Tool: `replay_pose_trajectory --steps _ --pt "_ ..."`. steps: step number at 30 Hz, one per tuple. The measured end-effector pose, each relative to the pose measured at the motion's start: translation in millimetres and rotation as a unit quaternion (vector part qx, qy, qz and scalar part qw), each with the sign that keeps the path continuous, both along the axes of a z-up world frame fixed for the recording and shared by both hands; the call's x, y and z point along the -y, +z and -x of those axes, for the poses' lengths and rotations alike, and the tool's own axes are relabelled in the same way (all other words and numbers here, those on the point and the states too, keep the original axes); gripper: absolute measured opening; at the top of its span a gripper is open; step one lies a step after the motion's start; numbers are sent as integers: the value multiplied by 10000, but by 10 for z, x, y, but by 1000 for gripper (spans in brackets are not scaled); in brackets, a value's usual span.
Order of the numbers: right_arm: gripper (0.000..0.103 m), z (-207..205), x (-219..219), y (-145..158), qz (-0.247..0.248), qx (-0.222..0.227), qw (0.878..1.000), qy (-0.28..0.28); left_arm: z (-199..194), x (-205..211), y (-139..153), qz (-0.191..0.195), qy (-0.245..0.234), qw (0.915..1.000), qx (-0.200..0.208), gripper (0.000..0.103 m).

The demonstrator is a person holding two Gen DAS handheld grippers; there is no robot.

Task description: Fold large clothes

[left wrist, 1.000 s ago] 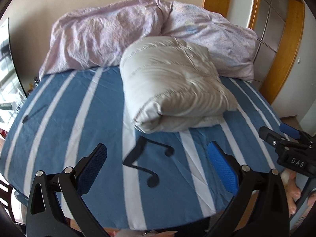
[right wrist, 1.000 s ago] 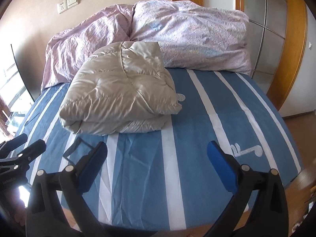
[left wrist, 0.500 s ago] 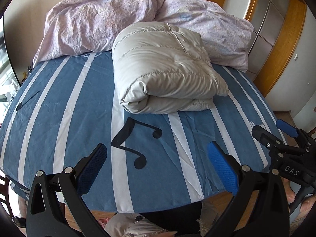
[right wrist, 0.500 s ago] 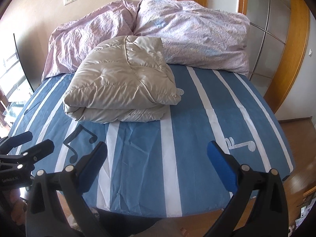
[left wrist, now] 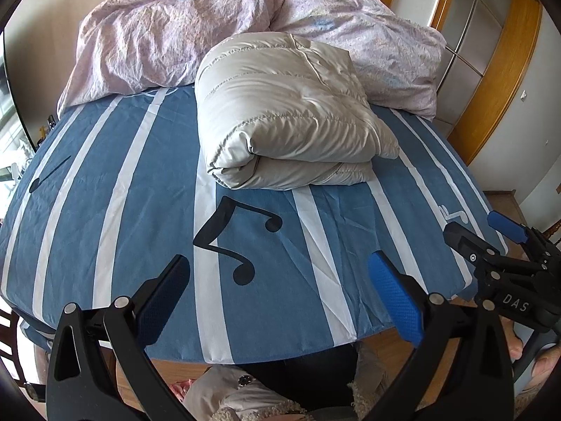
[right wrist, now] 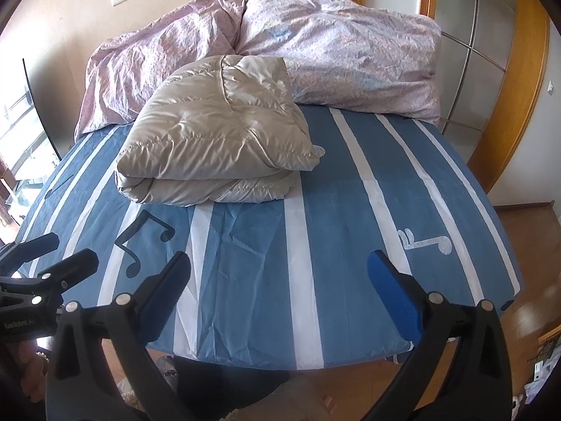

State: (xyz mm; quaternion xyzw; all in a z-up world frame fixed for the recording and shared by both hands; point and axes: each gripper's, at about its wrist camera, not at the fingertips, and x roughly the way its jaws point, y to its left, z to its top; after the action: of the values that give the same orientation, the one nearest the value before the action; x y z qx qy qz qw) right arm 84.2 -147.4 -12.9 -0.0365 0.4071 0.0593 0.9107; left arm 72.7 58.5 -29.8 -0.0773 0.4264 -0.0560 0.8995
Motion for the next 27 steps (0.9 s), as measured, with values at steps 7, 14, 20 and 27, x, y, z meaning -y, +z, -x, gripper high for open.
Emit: replay_pose_trajectory --steps 7,14,20,27 --pt "101 43 -3 0 -14 -45 10000 72 40 3 3 35 4 10000 -32 102" --pt "101 59 -17 16 -6 -41 10000 82 61 6 18 80 -3 10000 -21 102" --pt "101 64 -19 30 -5 -35 10000 85 72 10 31 72 10 10000 -11 102" --pt "101 78 -34 58 25 -11 9999 114 67 -9 34 90 22 10000 -28 102"
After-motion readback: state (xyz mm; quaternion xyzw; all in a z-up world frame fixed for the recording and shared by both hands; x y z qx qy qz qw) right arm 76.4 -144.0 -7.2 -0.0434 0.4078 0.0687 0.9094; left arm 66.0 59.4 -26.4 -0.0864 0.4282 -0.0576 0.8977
